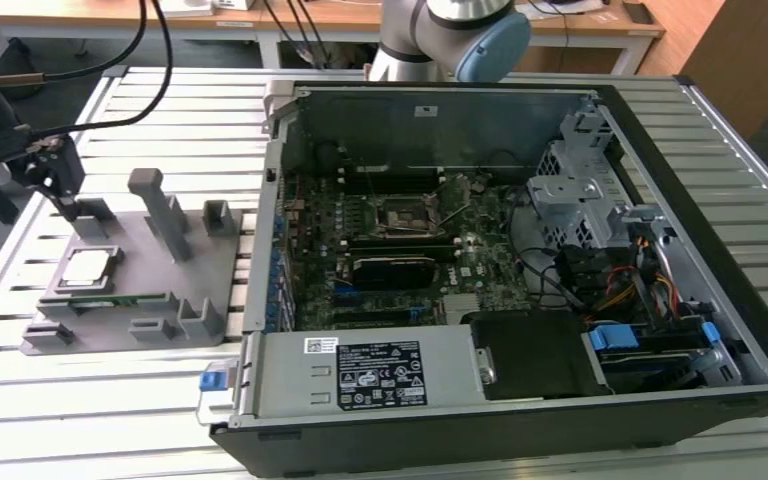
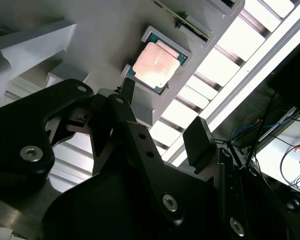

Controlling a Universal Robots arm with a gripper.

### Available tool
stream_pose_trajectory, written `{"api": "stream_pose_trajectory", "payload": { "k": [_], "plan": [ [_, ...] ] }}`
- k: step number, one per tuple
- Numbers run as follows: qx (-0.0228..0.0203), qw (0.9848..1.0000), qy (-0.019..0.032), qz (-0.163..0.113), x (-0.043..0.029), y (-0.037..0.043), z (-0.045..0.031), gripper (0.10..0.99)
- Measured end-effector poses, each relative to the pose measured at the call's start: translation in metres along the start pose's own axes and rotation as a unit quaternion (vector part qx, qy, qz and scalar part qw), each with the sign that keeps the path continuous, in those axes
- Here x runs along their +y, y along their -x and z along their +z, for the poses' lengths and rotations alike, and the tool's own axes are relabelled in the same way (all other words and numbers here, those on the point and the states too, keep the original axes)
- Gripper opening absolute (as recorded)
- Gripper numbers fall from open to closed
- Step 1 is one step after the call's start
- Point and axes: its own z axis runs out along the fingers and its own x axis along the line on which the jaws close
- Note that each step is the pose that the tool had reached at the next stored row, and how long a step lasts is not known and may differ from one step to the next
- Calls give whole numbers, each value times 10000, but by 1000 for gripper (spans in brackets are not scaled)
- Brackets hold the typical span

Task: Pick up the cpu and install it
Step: 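Pick up the cpu and move it towards the insertion slot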

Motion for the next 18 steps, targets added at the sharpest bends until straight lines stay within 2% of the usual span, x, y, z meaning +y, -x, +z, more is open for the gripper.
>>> {"api": "stream_pose_trajectory", "payload": {
  "k": [18],
  "plan": [
    [1,10000,-4,0,-3,0,129,663]
  ]
}}
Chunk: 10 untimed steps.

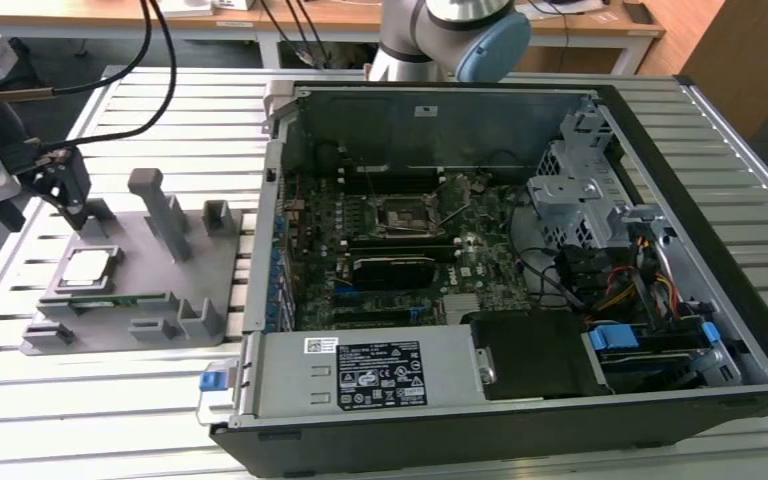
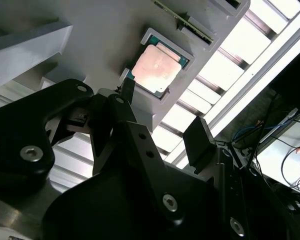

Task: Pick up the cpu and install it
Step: 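Pick up the cpu and move it towards the insertion slot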

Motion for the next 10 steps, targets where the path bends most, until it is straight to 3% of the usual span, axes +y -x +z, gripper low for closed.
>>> {"api": "stream_pose_trajectory", "payload": {
  "k": [10],
  "plan": [
    [0,10000,0,0,-1,0,42,663]
  ]
}}
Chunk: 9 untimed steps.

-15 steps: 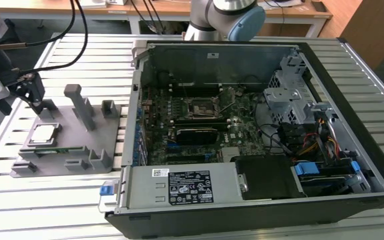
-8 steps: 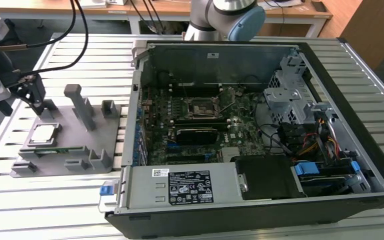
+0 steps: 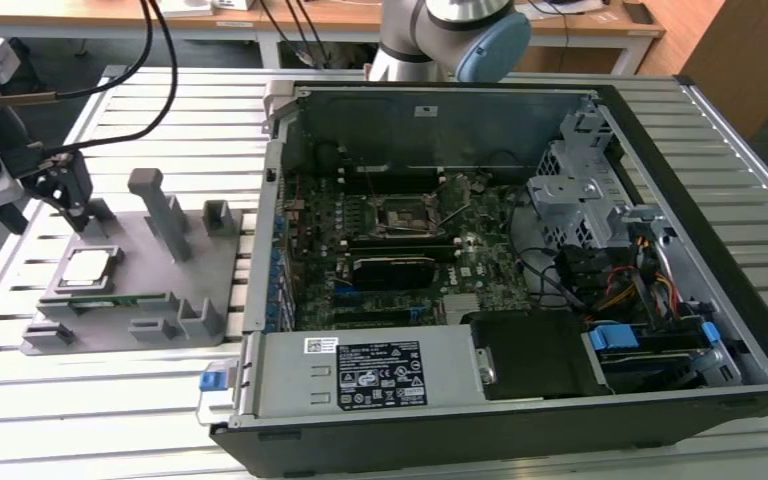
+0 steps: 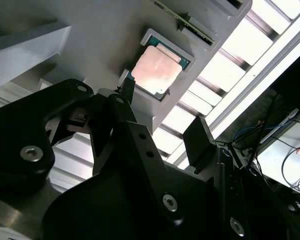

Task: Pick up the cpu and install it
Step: 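Pick up the cpu and move it towards the insertion slot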

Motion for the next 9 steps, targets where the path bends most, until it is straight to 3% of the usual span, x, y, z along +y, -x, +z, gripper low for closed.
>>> {"api": "stream_pose_trajectory", "payload": {
  "k": [9],
  "plan": [
    [0,10000,0,0,-1,0,41,663]
  ]
}}
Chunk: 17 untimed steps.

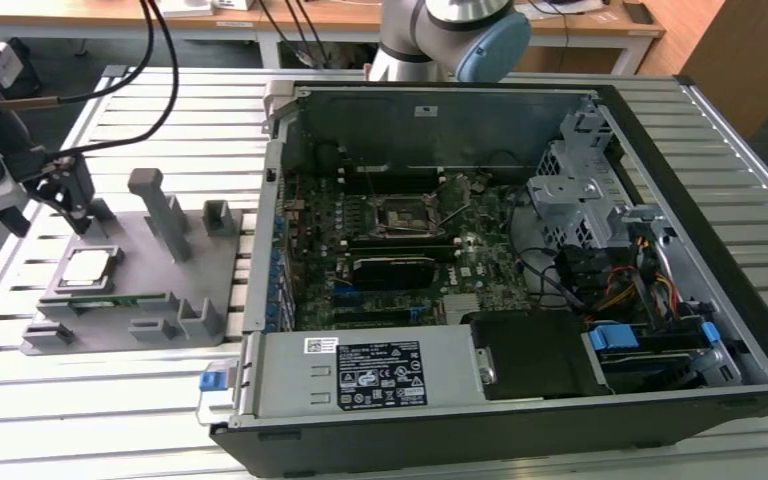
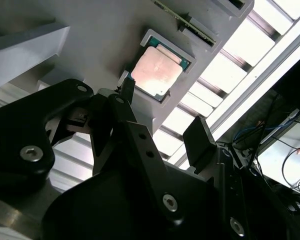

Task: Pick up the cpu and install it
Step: 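Pick up the cpu and move it towards the insertion slot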

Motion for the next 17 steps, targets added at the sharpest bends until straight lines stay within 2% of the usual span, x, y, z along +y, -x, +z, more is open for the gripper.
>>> {"api": "stream_pose_trajectory", "payload": {
  "k": [17],
  "plan": [
    [0,10000,0,0,-3,1,94,663]
  ]
}}
